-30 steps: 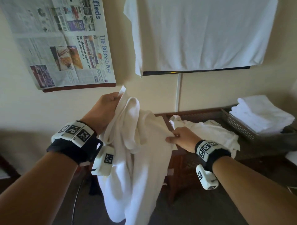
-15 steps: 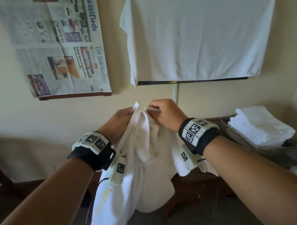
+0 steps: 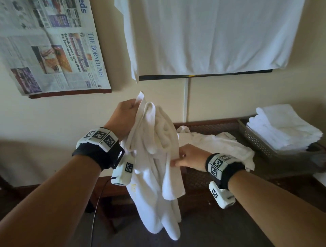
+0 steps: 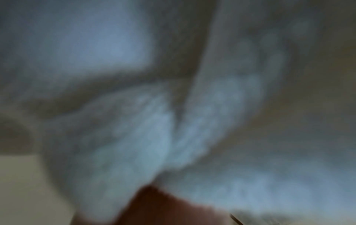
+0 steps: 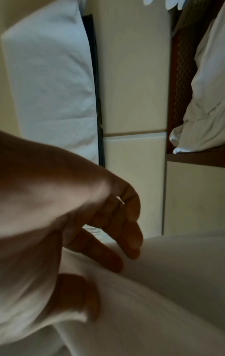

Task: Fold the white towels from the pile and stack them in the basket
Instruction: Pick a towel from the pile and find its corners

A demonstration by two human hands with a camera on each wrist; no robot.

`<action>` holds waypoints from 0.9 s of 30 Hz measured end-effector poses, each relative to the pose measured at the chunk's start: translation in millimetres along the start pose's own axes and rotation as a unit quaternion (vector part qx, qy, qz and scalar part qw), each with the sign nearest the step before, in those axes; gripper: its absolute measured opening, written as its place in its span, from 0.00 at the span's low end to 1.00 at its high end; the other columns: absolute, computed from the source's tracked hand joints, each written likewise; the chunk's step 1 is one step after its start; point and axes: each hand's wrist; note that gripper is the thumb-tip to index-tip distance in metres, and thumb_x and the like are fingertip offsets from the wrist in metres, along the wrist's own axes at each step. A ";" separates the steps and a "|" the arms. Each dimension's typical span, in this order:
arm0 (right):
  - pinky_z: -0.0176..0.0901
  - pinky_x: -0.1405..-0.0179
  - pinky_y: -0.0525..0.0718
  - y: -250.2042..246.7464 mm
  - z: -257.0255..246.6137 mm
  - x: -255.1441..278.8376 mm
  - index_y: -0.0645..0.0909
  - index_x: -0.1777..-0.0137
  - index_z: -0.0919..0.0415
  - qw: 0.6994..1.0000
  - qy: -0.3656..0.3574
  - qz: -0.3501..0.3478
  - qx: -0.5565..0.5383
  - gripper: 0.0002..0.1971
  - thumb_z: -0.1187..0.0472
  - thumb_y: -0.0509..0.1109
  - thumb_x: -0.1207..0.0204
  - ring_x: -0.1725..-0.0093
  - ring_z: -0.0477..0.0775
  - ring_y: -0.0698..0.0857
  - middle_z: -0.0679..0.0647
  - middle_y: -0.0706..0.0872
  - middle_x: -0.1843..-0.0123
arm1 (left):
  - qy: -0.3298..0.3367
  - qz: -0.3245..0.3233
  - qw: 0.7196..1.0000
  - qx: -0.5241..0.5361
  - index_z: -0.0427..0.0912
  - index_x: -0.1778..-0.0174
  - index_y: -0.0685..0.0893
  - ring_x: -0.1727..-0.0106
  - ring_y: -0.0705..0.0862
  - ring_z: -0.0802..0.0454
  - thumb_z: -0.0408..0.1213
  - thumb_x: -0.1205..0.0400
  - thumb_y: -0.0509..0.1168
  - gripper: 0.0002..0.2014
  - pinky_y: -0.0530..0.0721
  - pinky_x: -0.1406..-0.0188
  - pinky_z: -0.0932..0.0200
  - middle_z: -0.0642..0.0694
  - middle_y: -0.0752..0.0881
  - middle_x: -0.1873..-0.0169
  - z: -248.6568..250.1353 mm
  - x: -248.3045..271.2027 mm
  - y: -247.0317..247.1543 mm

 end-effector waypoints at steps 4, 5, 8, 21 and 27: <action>0.52 0.41 0.87 7.1 23.9 -8.5 0.89 0.47 0.56 0.998 0.048 -0.010 0.039 0.11 0.53 0.78 0.27 0.51 0.52 0.90 0.50 0.92 0.53 | -0.004 0.009 1.000 0.012 0.26 0.58 0.77 0.61 0.75 0.50 0.50 0.15 0.64 0.25 0.77 0.57 0.48 0.43 0.78 0.65 -0.2 -5.8 -1.9; 0.52 0.42 0.87 5.6 28.7 -9.6 0.89 0.47 0.57 0.998 0.057 -0.010 0.038 0.10 0.55 0.77 0.26 0.51 0.53 0.90 0.51 0.92 0.53 | -0.005 0.010 1.000 0.013 0.25 0.56 0.78 0.61 0.76 0.49 0.49 0.16 0.64 0.24 0.77 0.57 0.48 0.43 0.79 0.64 -0.4 -7.6 -4.9; 0.50 0.47 0.86 -4.7 33.2 -6.9 0.85 0.50 0.58 0.995 0.073 0.032 0.061 0.07 0.61 0.75 0.27 0.54 0.53 0.87 0.53 0.89 0.52 | -0.010 0.022 0.999 0.035 0.24 0.51 0.79 0.59 0.78 0.46 0.46 0.22 0.68 0.23 0.79 0.56 0.45 0.41 0.81 0.62 0.9 -8.5 -17.2; 0.39 0.55 0.75 -77.3 -78.7 -38.2 0.81 0.55 0.56 0.925 -0.047 0.376 0.030 0.11 0.69 0.60 0.19 0.54 0.52 0.82 0.45 0.82 0.59 | 0.014 -0.005 0.983 0.186 0.47 0.71 0.86 0.73 0.80 0.51 0.34 0.10 0.56 0.24 0.79 0.69 0.57 0.47 0.82 0.73 16.7 16.4 -94.9; 0.40 0.62 0.83 -83.9 -210.4 -19.6 0.84 0.52 0.62 0.873 -0.278 0.398 -0.043 0.11 0.70 0.60 0.18 0.67 0.42 0.81 0.38 0.84 0.67 | 0.069 -0.092 0.965 0.236 0.42 0.62 0.89 0.58 0.87 0.43 0.26 0.16 0.56 0.17 0.86 0.49 0.45 0.40 0.91 0.55 29.3 20.0 -127.7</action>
Point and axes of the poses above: each hand's wrist, its own x-axis away from the middle knuckle, its own y-axis out of the palm, z = x × y
